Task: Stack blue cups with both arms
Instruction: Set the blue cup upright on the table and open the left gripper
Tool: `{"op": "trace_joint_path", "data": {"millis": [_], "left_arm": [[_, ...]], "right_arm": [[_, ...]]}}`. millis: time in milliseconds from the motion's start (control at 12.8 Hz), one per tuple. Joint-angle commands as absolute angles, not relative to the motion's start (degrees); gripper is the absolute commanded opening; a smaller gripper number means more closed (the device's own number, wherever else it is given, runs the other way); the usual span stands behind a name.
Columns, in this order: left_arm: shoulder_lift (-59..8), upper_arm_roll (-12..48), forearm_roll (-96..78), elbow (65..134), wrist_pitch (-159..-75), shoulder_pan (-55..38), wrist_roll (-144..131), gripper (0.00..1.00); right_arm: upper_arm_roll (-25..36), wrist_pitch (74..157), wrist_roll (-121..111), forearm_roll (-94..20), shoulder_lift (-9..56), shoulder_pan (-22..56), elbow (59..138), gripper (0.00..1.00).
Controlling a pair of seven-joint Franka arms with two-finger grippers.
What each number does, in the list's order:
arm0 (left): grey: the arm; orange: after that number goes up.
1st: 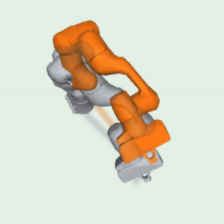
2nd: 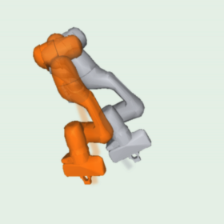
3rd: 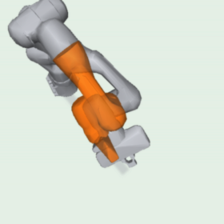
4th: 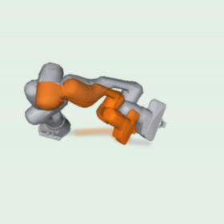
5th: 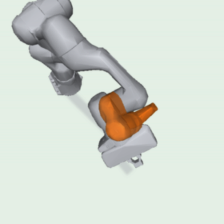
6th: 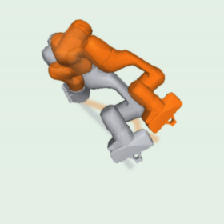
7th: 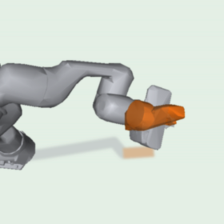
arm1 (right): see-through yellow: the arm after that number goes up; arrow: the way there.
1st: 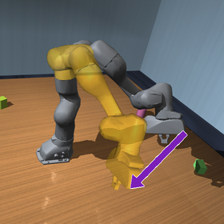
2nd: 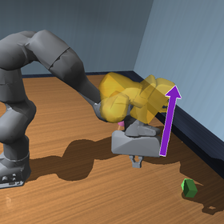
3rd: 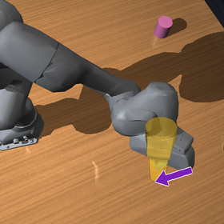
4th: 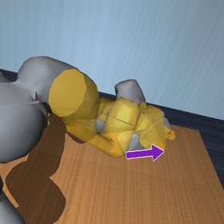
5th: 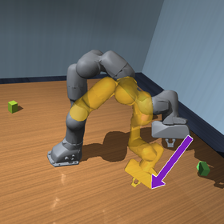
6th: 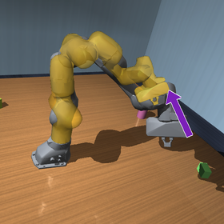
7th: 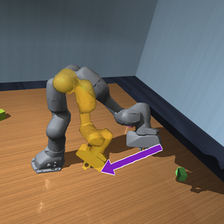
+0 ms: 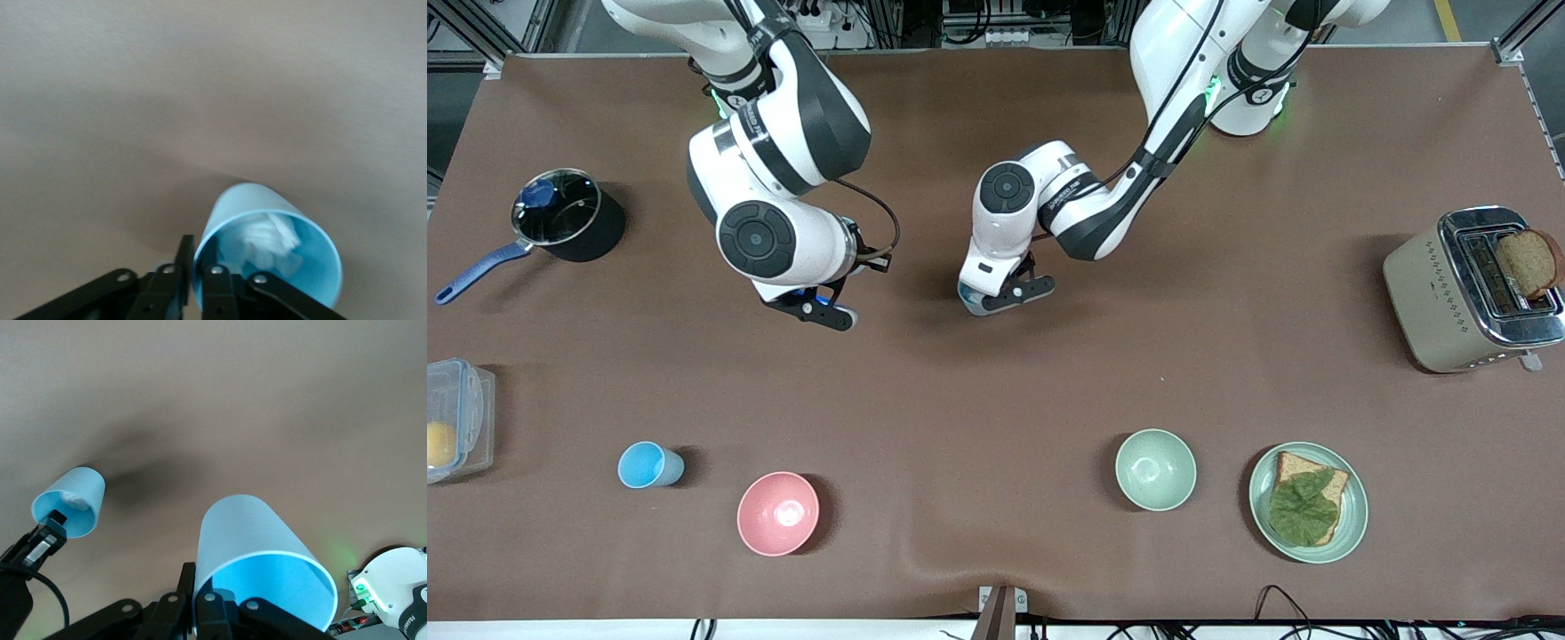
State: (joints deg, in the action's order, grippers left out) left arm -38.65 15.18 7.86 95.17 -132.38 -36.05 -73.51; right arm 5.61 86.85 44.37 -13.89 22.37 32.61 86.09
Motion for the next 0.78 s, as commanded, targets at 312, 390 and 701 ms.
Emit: {"op": "trace_joint_path", "data": {"millis": [312,390,701], "left_arm": [[-31.13,14.15,10.55,94.31,-125.61,-31.91,-74.8,1.0],[-29.03,14.24,10.55,94.31,-124.46,-30.6,-74.79,1.0],[-22.16,14.24,10.55,93.35,-118.85,-25.41,-72.6,1.0]], "right_arm": [[5.27,87.01,47.37,-16.25,22.06,32.96,85.26,0.0],[5.27,87.19,48.68,-17.48,22.32,32.96,84.64,0.0],[5.27,93.51,56.06,-20.3,23.99,36.46,84.29,0.0]]}}
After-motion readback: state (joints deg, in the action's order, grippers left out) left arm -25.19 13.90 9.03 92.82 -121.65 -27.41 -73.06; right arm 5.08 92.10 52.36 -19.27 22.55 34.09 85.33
